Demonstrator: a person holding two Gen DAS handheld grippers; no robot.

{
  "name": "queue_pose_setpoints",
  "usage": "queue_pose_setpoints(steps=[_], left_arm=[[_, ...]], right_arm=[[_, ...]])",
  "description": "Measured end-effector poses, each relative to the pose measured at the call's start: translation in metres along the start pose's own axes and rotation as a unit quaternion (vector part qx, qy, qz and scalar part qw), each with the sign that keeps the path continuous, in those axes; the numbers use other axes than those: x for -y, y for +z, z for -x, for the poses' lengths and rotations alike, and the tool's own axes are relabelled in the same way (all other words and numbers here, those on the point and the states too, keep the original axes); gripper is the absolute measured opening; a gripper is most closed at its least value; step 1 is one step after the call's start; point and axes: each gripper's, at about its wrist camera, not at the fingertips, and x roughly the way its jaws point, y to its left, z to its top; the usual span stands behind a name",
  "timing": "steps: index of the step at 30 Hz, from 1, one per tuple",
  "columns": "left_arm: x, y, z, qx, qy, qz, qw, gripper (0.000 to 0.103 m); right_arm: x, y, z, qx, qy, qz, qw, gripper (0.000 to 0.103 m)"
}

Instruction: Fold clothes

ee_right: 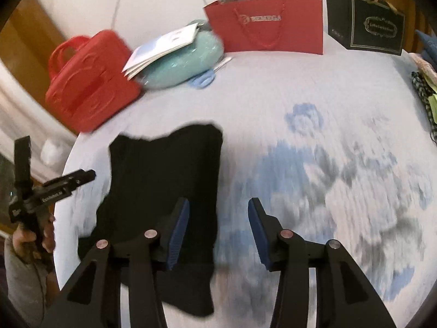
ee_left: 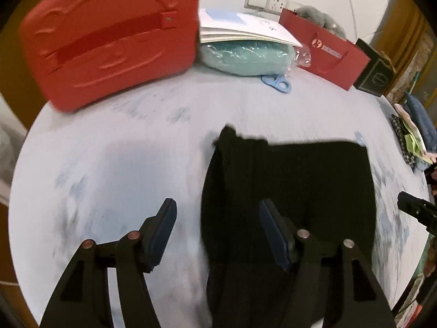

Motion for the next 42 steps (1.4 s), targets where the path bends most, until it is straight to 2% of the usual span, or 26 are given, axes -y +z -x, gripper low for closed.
queue_pose_setpoints(steps=[4,7,8,9,10,11,13,15,16,17,19,20,22,25,26,27,28,31,35,38,40,42], left_arm=[[0.005,0.035,-0.033,-0.017,-0.004,-0.009,0.9998,0.064],[0.001,0.039,-0.053,-0.030,-0.004,-0.010,0.9995,0.064],[-0.001,0.041,-0.060,-0.034,-0.005,-0.009,0.9994,0.060],[-0.004,0.039,-0.062,-0.036,-0.006,-0.007,0.9993,0.050],[-0.005,0.040,-0.065,-0.042,-0.015,-0.005,0.9990,0.015],[-0.006,0.040,-0.070,-0.050,-0.026,-0.002,0.9984,0.008],[-0.005,0.044,-0.065,-0.030,0.001,-0.007,0.9995,0.005],[-0.005,0.048,-0.059,-0.001,0.036,-0.011,0.9993,0.005],[-0.007,0.050,-0.060,-0.001,0.043,-0.008,0.9990,0.005],[-0.010,0.051,-0.067,-0.011,0.050,-0.002,0.9987,0.009],[-0.014,0.052,-0.075,-0.020,0.066,0.002,0.9976,0.018],[-0.016,0.051,-0.075,-0.018,0.075,0.000,0.9970,0.035],[-0.018,0.048,-0.064,-0.013,0.085,-0.003,0.9963,0.050],[-0.020,0.035,-0.035,0.007,0.080,-0.002,0.9968,0.056],[-0.019,0.028,-0.027,0.009,0.072,-0.001,0.9974,0.056],[-0.017,0.020,-0.019,0.010,0.061,0.002,0.9981,0.056],[-0.015,0.013,-0.012,0.011,0.051,0.004,0.9986,0.057],[-0.003,-0.013,0.000,0.008,0.026,-0.001,0.9996,0.056],[0.009,-0.042,-0.003,-0.015,0.016,-0.010,0.9997,0.056],[0.013,-0.061,-0.016,-0.041,0.034,-0.017,0.9984,0.056],[0.008,-0.071,-0.026,-0.056,0.046,-0.015,0.9973,0.057],[0.000,-0.077,-0.019,-0.053,0.038,0.006,0.9979,0.058]], right_arm=[[0.000,0.022,-0.023,-0.012,0.002,-0.015,1.000,0.045],[0.000,0.035,-0.041,-0.025,-0.001,-0.008,1.000,0.045],[-0.001,0.040,-0.050,-0.033,0.004,-0.007,0.999,0.045],[-0.001,0.044,-0.058,-0.041,0.009,-0.005,0.999,0.044],[-0.001,0.047,-0.066,-0.051,0.016,0.000,0.999,0.023],[-0.005,0.050,-0.074,-0.060,0.021,0.010,0.998,0.012],[-0.015,0.057,-0.079,-0.053,0.012,0.040,0.998,0.010],[-0.020,0.063,-0.074,-0.013,0.004,0.050,0.999,0.010],[-0.018,0.065,-0.076,0.002,0.001,0.040,0.999,0.011],[-0.015,0.067,-0.080,0.010,-0.006,0.030,0.999,0.013],[-0.007,0.066,-0.097,-0.017,-0.034,0.008,0.999,0.040],[-0.003,0.064,-0.100,-0.025,-0.038,-0.004,0.999,0.044],[-0.001,0.058,-0.083,-0.008,-0.028,-0.010,1.000,0.044],[-0.005,0.045,-0.050,0.020,-0.022,0.005,1.000,0.042],[-0.006,0.039,-0.039,0.025,-0.016,0.011,1.000,0.038],[-0.008,0.033,-0.031,0.022,-0.008,0.017,1.000,0.028],[-0.011,0.027,-0.026,0.018,-0.003,0.024,1.000,0.024],[-0.024,0.008,-0.016,0.007,0.016,0.054,0.998,0.022],[-0.032,-0.007,-0.035,-0.024,0.040,0.056,0.997,0.021],[-0.023,-0.015,-0.054,-0.053,0.010,0.045,0.998,0.017],[-0.016,-0.020,-0.061,-0.072,-0.020,0.038,0.996,0.018],[-0.009,-0.029,-0.052,-0.070,-0.024,0.028,0.997,0.018]])
